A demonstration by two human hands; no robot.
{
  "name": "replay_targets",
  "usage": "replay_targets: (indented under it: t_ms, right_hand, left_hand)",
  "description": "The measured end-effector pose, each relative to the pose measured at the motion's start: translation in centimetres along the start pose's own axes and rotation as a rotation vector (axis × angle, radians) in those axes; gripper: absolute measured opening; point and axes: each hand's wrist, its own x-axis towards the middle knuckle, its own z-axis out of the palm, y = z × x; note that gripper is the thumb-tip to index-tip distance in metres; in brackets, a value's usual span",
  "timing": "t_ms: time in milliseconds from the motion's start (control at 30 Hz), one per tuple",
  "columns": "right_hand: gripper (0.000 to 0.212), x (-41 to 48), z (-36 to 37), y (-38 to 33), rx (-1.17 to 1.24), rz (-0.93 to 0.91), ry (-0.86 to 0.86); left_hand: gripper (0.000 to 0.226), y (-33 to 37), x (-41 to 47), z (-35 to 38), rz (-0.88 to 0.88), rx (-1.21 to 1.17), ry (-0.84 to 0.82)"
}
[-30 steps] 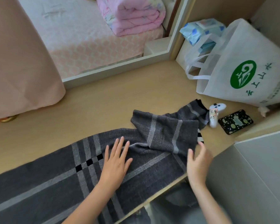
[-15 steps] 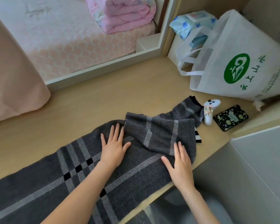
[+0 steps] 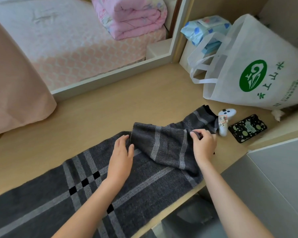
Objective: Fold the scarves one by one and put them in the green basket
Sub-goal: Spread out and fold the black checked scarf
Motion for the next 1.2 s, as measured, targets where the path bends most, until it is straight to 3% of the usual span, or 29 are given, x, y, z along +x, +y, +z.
replay_targets:
  t_ms: [133,267,367,433,533,700,767,833,933,1100,1200]
  right_hand:
    - [0.004,-7.0,-0.9,-2.6,0.182,-0.25,-0.12]
    - [0.003,-14.8,-0.3,-1.6,0.135,-0.335,-0.331]
    - [0.008,-15.8,-0.8,-0.5,0.205,-0.209,-0.281]
    - [0.011,-13.3,-1.8,-0.4,0.38,0.019,-0.133]
    - [0.044,-6.3,-2.0,0.8,0.372,0.289,0.024]
    - [0.082,1.9,1.2,1.3,0.044,0.111,-0.186]
    - [0.083,3.2,2.5,1.6,-0.211,0.071,-0.233]
    - [0.07,3.3,3.4,1.7,-0.322,0.04,-0.181]
    - [0.04,3.0,4.1,1.8,-0.245,-0.059,-0.083]
    - [0.025,1.1,1.7,-1.0,0.109,-0.142,-0.098]
    - [0.026,-2.6,-1.3,-4.9,0.3,-0.206,-0.116]
  left_hand:
    - [0.047,0.3,-0.4,-0.3,0.048,-0.055,-0.07]
    - [0.049,1.0,-0.4,1.0,0.318,0.047,-0.153]
    - [0.052,0.3,0.1,2.7,0.415,0.34,-0.36]
    - [0.057,-0.8,0.0,3.9,0.395,0.575,-0.521]
    - [0.063,-2.1,-0.3,5.2,0.418,0.787,-0.562]
    - [0.063,-2.3,-0.2,5.2,0.45,0.822,-0.544]
    - [0.064,-2.3,-0.2,5.2,0.444,0.818,-0.539]
    - [0.063,-2.3,-0.2,5.3,0.437,0.798,-0.543]
    - [0.064,-2.3,0.0,5.4,0.427,0.77,-0.55]
    - [0.061,-1.0,0.5,4.6,0.367,0.67,-0.636]
    - [0.042,1.0,0.9,2.9,0.142,0.127,-0.589]
